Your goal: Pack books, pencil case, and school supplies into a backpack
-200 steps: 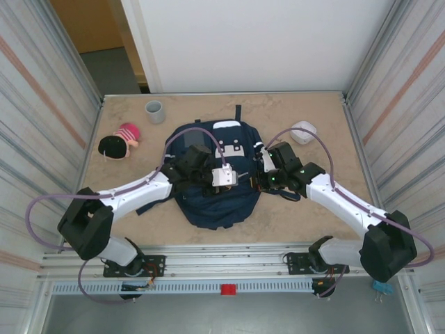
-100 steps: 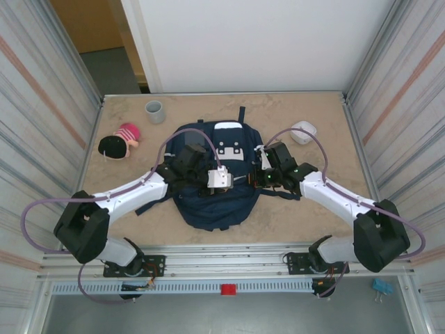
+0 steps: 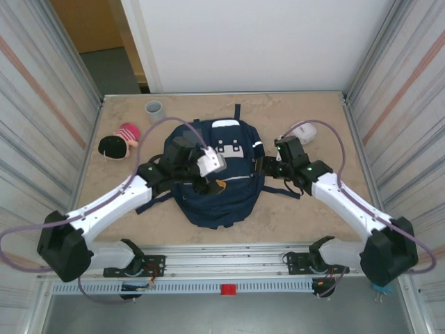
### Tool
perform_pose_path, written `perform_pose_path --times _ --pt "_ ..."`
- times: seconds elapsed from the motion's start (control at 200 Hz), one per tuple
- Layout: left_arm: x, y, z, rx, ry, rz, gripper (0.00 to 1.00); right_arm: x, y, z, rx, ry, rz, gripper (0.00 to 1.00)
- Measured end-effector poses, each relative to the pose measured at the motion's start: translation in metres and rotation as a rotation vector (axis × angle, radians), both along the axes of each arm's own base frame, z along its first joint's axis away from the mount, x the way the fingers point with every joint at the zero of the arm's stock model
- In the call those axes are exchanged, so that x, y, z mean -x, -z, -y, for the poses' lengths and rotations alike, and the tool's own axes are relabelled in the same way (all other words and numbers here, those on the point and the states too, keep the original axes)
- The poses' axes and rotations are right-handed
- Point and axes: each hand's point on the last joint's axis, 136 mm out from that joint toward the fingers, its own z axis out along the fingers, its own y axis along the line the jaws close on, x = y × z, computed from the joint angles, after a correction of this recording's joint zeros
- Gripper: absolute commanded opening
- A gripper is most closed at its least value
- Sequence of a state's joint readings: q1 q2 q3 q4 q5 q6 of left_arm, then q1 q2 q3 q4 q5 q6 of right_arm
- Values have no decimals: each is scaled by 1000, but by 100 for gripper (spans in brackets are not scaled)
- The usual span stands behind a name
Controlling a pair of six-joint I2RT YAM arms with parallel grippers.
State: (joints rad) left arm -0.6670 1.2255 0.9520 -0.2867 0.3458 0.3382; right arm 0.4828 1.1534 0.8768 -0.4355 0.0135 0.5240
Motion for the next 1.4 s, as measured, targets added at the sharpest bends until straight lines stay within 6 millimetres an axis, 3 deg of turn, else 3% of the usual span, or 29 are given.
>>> perform_pose_path --times 0.155,0.286,0.421,0.541,0.666,0.812,0.997,1.147,1.258,1.398 --pt "-23 -17 -37 98 -279 -103 86 1 -28 -4 -53 -20 48 72" --pt "-28 10 -60 98 -447 -204 86 1 -15 -18 -71 -51 -7 71" --pt "-20 75 -82 13 -566 -339 84 2 22 -46 -65 -104 -110 68" --pt "-6 138 -100 -103 -655 -445 81 8 73 -63 -11 -122 -209 66" --pt "-1 165 -106 -128 -689 -478 78 21 125 -60 25 -88 -305 65" --pt "-9 173 -102 -144 -696 -487 78 12 130 -58 1 -48 -292 65" --pt "-39 168 -89 -130 -712 -451 79 -9 130 -43 -17 15 -273 66" --pt "-74 168 -73 -117 -719 -420 80 -43 129 -29 -14 53 -258 66" --pt "-97 157 -64 -86 -725 -377 85 -67 123 -19 0 62 -240 66" --pt "-103 125 -68 -43 -740 -305 91 -76 99 -8 10 47 -234 67"
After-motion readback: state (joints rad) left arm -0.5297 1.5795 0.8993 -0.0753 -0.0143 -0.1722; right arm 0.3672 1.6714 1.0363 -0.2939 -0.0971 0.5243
